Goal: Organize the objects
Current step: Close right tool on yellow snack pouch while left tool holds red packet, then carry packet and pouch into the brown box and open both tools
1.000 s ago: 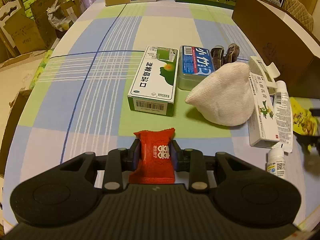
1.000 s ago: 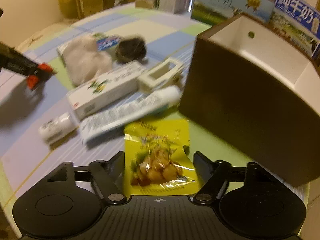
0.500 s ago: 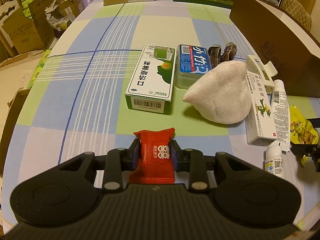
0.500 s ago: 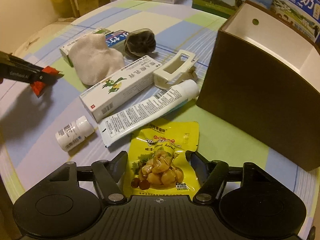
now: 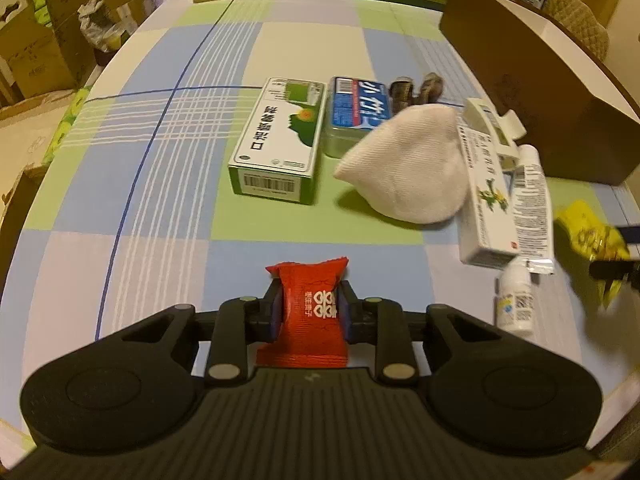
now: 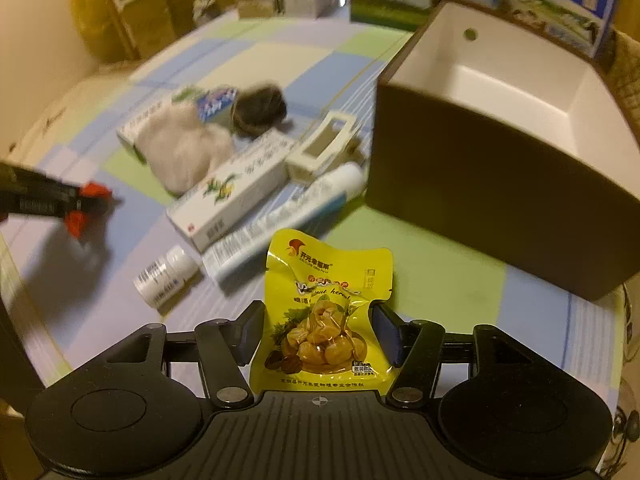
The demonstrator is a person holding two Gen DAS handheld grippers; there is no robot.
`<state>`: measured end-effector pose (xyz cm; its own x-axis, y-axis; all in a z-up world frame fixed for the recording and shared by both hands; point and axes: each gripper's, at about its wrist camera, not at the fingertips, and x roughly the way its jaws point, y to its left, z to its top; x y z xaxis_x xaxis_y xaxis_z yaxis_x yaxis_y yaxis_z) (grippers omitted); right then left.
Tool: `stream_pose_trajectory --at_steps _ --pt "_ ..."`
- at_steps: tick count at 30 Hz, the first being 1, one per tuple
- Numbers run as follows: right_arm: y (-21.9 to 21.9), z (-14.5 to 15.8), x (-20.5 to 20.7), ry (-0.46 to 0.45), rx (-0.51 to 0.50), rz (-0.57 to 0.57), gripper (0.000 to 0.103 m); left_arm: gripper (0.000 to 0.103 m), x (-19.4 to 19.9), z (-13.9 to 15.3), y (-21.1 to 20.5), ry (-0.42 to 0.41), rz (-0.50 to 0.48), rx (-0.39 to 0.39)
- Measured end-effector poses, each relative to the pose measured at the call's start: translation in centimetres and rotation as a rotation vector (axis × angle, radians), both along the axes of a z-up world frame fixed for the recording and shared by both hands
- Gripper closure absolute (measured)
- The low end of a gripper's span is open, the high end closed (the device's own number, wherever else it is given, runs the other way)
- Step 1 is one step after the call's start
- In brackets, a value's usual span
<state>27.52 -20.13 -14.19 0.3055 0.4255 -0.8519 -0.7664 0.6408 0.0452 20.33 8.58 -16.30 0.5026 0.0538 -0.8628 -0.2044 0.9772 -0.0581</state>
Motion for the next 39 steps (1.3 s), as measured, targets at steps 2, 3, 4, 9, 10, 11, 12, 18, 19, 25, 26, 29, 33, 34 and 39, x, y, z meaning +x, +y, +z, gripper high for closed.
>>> stream_pose_trajectory --at_steps 2,3,4,9,10,11,12,18,19,25,26,29,33,34,39 --pt "-0.6 1.0 -0.1 -0.004 0.03 -0.021 0.048 0.08 -0.3 0.7 -0.6 -0.018 -0.014 0.009" --pt "-0.7 1.5 -0.1 -0.009 0.043 -0.026 0.048 0.08 -0.4 1.1 -0.9 -0.03 -0.019 0.009" --pt "-0.9 1.9 -0.2 -0.015 0.059 -0.03 0.048 0.08 -0.5 1.6 -1.2 -0.043 -0.026 0.006" --pt "-1.8 4.6 -0.4 -0.039 0.144 -0.054 0.048 0.081 -0.5 4.3 -3.3 -0.098 -0.081 0.003" --pt "-2.1 5.2 -0.4 -0.044 0.167 -0.06 0.048 0.081 -0.2 5.0 -3.8 -0.108 -0.093 -0.002" --pt "-2.4 5.9 -0.3 -0.05 0.192 -0.069 0.048 0.081 0.0 5.6 -4.2 -0.121 -0.105 -0.014" --pt "-2.7 6.6 -0.3 -0.059 0.211 -0.076 0.048 0.081 0.3 6.3 -4.8 -0.137 -0.119 -0.029" --pt "-4.1 10.6 1.7 -0.13 0.305 -0.159 0.048 0.081 3.9 10.3 -8.6 -0.224 -0.213 -0.062" --pt "-4.3 11.3 2.4 -0.145 0.321 -0.181 0.048 0.081 4.8 10.9 -9.2 -0.236 -0.225 -0.069" --pt "-5.4 14.1 7.3 -0.21 0.38 -0.288 0.047 0.081 10.9 13.8 -13.3 -0.304 -0.284 -0.118" --pt "-5.7 14.2 8.3 -0.211 0.384 -0.309 0.047 0.081 11.8 14.1 -13.9 -0.312 -0.293 -0.121" --pt "-6.4 13.8 11.3 -0.198 0.388 -0.364 0.047 0.081 14.9 14.5 -15.8 -0.324 -0.313 -0.136" --pt "-7.0 11.8 14.7 -0.157 0.36 -0.417 0.047 0.081 18.6 13.9 -18.2 -0.315 -0.328 -0.141" --pt "-7.2 11.2 15.4 -0.151 0.349 -0.422 0.047 0.081 19.3 13.6 -18.6 -0.307 -0.328 -0.145" --pt "-7.4 8.2 17.7 -0.13 0.287 -0.414 0.047 0.081 22.6 10.9 -20.4 -0.255 -0.319 -0.153"
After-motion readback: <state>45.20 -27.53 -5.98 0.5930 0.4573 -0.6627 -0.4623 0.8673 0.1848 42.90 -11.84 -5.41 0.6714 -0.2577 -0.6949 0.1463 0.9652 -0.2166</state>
